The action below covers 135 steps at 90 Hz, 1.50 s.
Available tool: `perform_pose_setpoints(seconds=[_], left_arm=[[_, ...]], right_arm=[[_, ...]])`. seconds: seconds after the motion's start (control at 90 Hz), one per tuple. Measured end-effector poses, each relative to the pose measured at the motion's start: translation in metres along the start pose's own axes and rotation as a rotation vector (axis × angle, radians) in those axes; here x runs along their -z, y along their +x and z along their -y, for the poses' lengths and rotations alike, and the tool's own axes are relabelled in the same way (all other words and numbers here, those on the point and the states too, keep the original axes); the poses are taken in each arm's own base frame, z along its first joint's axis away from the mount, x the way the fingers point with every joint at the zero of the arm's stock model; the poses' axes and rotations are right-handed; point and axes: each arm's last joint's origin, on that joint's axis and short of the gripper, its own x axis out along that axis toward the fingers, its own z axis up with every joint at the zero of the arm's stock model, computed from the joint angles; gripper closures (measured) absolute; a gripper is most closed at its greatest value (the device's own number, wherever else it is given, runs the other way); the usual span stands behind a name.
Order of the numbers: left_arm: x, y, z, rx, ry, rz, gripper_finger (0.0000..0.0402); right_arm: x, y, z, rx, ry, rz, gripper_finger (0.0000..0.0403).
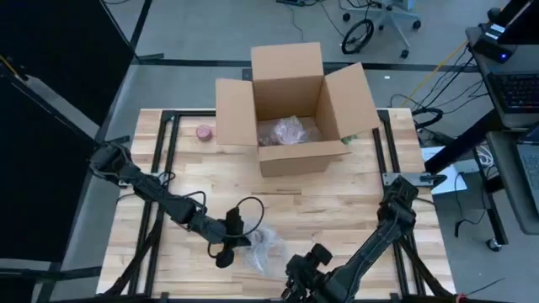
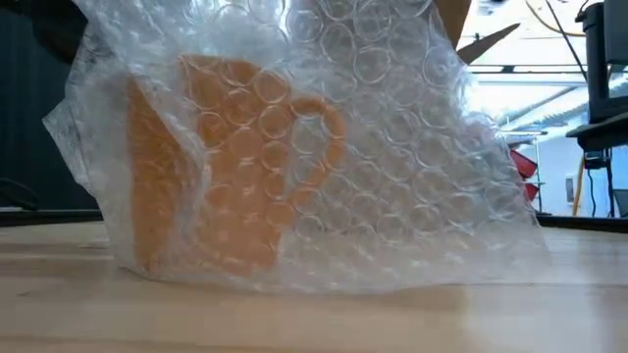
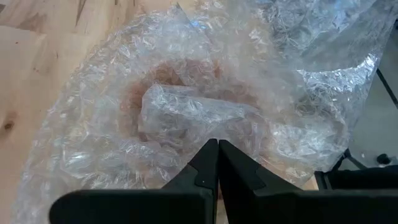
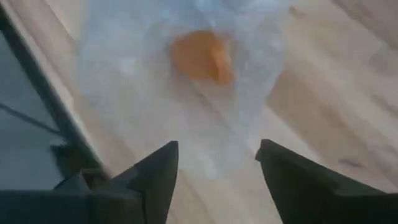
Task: Wrap mug
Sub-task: Wrap the orange cup with the bubble wrap
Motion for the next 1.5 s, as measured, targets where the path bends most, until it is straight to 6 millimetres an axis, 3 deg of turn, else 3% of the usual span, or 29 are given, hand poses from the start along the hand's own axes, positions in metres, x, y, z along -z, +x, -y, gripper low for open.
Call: perform_pose_setpoints(seconds=[0.122,0.344,0.411,0.556,0.744,0.933,1.133,1.222,1.378,1.5], left_arm=[[0.000,0.000,0.000,0.000,0.000,0.000,0.0402],[0.000,0.000,0.000,-0.001,-0.003,0.000,0.0402],[0.000,0.000,0.000,-0.001,-0.005,0.000,0.0402],[0.000,0.000,0.000,-0.001,-0.028,0.000,0.0402],[0.000,0.000,0.000,-0.005,-0.028,0.003,0.0402],[0.000,0.000,0.000,-0.008,-0.028,0.004,0.0402],[0.000,0.000,0.000,-0.009,-0.028,0.004,0.0402],[0.000,0.000,0.000,-0.008,-0.028,0.004,0.0402],[0.000,0.000,0.000,-0.008,-0.029,0.004,0.0402],[0.000,0.000,0.000,-0.007,-0.029,0.004,0.0402]], right_arm=[[0.011,0.037,0.013,0.086,0.121,0.044,0.0206],[0.021,0.069,0.008,-0.051,0.080,-0.049,0.0245],[0.018,0.064,0.006,-0.077,0.093,-0.064,0.0280],[0.004,0.025,0.001,-0.148,0.059,-0.052,0.0386],[-0.017,-0.004,0.000,-0.193,-0.008,0.003,0.0401],[-0.051,-0.023,0.002,-0.226,-0.057,0.100,0.0402],[-0.068,-0.031,0.001,-0.250,-0.239,0.126,0.0386],[-0.068,-0.037,0.001,-0.249,-0.277,0.113,0.0359],[-0.084,-0.056,0.000,-0.282,-0.190,0.140,0.0288],[-0.091,-0.052,0.000,-0.271,-0.222,0.160,0.0240]])
